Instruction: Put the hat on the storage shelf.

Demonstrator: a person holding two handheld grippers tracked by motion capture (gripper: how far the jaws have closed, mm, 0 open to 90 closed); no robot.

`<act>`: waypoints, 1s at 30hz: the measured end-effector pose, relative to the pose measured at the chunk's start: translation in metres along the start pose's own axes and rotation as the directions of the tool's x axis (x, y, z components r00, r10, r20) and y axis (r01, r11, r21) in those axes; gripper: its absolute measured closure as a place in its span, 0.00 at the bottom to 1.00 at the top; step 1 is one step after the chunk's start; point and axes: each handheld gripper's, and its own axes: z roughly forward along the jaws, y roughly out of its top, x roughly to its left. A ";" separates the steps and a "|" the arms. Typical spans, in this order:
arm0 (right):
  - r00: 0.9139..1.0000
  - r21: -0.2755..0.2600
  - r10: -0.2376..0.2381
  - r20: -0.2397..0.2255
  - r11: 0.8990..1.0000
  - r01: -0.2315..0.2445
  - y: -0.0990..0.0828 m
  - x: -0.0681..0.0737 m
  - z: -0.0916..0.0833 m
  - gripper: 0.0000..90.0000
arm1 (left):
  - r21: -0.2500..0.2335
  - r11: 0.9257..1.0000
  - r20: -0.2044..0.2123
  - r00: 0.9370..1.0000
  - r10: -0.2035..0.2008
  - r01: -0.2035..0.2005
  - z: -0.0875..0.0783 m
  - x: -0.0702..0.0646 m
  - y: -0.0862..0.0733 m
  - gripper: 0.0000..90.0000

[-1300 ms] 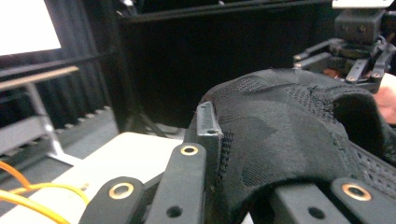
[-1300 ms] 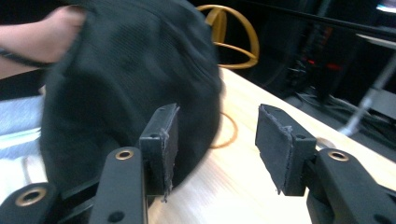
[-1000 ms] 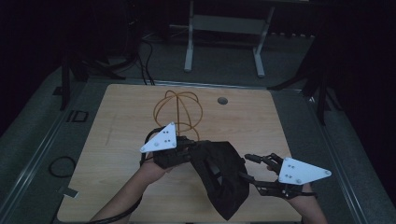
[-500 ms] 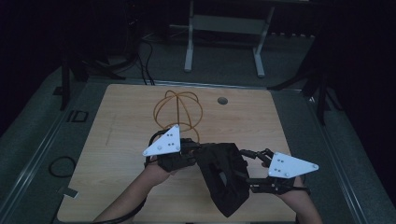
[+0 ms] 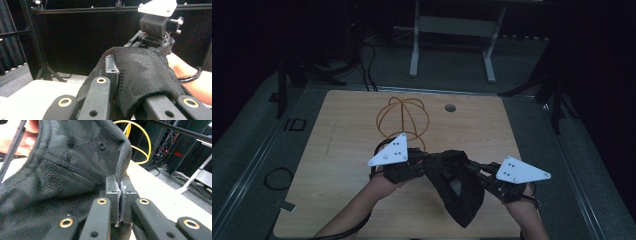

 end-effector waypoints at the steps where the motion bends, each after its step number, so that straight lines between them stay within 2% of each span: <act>1: 1.000 -0.013 0.028 -0.009 1.000 -0.028 0.001 -0.002 -0.002 0.98 | -0.004 1.000 -0.006 1.000 -0.008 0.008 -0.001 0.001 -0.001 0.98; 4: 0.999 -0.027 0.052 -0.014 0.998 -0.053 0.002 -0.005 -0.003 0.98 | -0.013 1.000 -0.023 1.000 -0.013 0.013 -0.005 0.002 -0.002 0.97; 5: 0.998 -0.039 0.066 -0.018 0.997 -0.067 0.003 -0.007 -0.005 0.98 | -0.012 1.000 -0.032 0.999 0.000 0.000 -0.005 0.002 -0.003 0.97; 9: 0.998 -0.049 0.064 -0.006 0.997 -0.065 0.007 -0.008 -0.007 0.98 | -0.010 1.000 -0.040 0.999 0.005 -0.006 -0.007 0.002 -0.003 0.95; 10: 0.997 -0.052 0.073 -0.009 0.996 -0.074 0.008 -0.009 -0.008 0.98 | -0.008 1.000 -0.044 0.999 0.003 -0.004 -0.007 0.002 -0.003 0.92; 11: 0.998 -0.061 0.070 0.001 0.996 -0.070 0.011 -0.010 -0.011 0.98 | -0.003 1.000 -0.054 0.999 0.004 -0.004 -0.009 0.002 -0.003 0.84; 15: 0.996 -0.089 0.084 0.007 0.993 -0.083 0.014 -0.014 -0.016 0.98 | 0.012 1.000 -0.060 0.998 0.002 -0.001 -0.013 0.003 -0.006 0.80; 18: 0.996 -0.095 0.087 0.028 0.992 -0.084 0.018 -0.017 -0.020 0.98 | 0.015 1.000 -0.062 0.998 0.002 -0.001 -0.015 0.003 -0.006 0.76; 20: 0.996 -0.092 0.082 0.044 0.993 -0.077 0.021 -0.019 -0.021 0.98 | 0.026 1.000 -0.080 0.997 0.013 -0.011 -0.018 0.002 -0.007 0.72; 22: 0.996 -0.096 0.078 0.051 0.993 -0.073 0.024 -0.021 -0.024 0.98 | 0.026 1.000 -0.087 0.996 0.009 -0.007 -0.022 0.003 -0.008 0.71; 28: 0.992 -0.137 0.084 0.092 0.988 -0.071 0.036 -0.031 -0.033 0.98 | 0.056 0.998 -0.122 0.992 0.007 0.000 -0.034 0.003 -0.016 0.67; 29: 0.990 -0.148 0.084 0.114 0.987 -0.067 0.041 -0.036 -0.035 0.98 | 0.061 0.998 -0.122 0.992 0.002 0.005 -0.036 0.003 -0.018 0.64; 30: 0.990 -0.148 0.084 0.114 0.987 -0.067 0.041 -0.036 -0.035 0.98 | 0.065 0.998 -0.122 0.992 -0.003 0.012 -0.038 0.003 -0.020 0.64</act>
